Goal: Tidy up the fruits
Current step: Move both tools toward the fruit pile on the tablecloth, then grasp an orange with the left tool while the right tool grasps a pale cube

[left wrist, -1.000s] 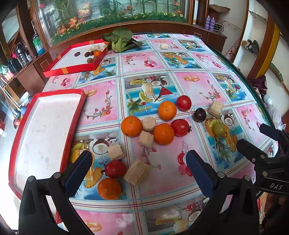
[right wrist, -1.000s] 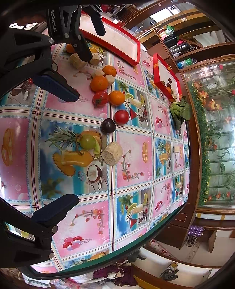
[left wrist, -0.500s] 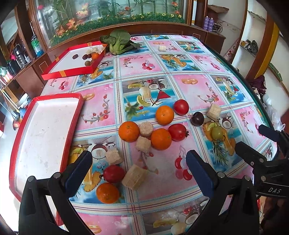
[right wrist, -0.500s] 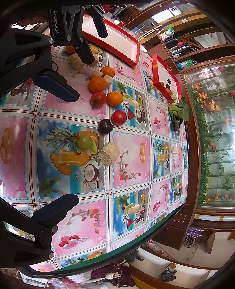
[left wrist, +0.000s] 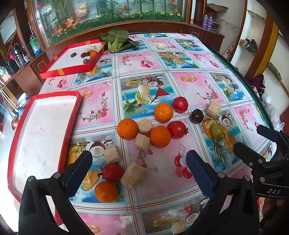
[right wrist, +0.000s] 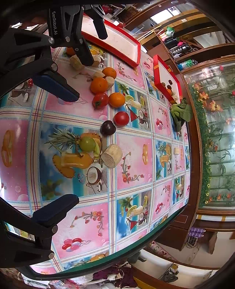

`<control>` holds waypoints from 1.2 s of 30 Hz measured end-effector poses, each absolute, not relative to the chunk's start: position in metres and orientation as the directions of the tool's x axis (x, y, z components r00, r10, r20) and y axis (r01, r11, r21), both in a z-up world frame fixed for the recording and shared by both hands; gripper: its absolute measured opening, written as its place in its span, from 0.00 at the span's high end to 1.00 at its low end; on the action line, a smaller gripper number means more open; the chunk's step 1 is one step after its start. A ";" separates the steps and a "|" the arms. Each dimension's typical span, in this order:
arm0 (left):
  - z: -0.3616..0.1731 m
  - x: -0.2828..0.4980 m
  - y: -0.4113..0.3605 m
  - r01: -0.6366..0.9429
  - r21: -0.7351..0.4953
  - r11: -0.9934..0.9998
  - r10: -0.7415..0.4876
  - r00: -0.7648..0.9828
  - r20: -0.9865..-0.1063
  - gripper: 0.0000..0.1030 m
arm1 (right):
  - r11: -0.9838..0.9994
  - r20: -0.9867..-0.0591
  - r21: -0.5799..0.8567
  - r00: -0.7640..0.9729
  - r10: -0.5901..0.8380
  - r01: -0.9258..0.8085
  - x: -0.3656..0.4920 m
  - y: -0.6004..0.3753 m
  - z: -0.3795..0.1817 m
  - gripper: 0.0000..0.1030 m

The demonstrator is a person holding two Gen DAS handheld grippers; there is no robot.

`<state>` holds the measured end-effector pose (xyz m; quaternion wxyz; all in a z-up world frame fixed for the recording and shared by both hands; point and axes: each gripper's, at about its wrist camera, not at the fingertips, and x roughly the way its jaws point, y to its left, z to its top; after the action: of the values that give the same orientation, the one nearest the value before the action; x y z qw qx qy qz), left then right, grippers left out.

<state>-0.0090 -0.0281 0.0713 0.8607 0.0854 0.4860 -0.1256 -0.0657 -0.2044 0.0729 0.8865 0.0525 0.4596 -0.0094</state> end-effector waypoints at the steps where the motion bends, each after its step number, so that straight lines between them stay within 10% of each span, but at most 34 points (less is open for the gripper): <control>1: 0.071 -0.009 -0.028 0.298 0.024 0.954 -0.133 0.495 -0.859 0.00 | 0.994 -0.817 0.085 0.576 0.032 0.066 -0.065 -0.204 0.073 0.00; 26: 0.040 0.014 0.064 0.114 -0.240 0.964 -0.265 0.346 -0.900 0.00 | 0.986 -0.846 0.135 0.529 0.060 0.103 -0.062 -0.214 0.058 0.03; 36: 0.028 -0.015 0.053 0.231 -0.158 0.960 -0.221 0.279 -0.935 0.13 | 0.982 -0.857 0.187 0.495 0.144 0.038 -0.060 -0.204 0.051 0.25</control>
<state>-0.0151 0.0533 0.0282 0.7996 0.0042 0.5837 -0.1412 -0.0602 -0.2039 0.0513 0.8598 0.0907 0.5016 0.0308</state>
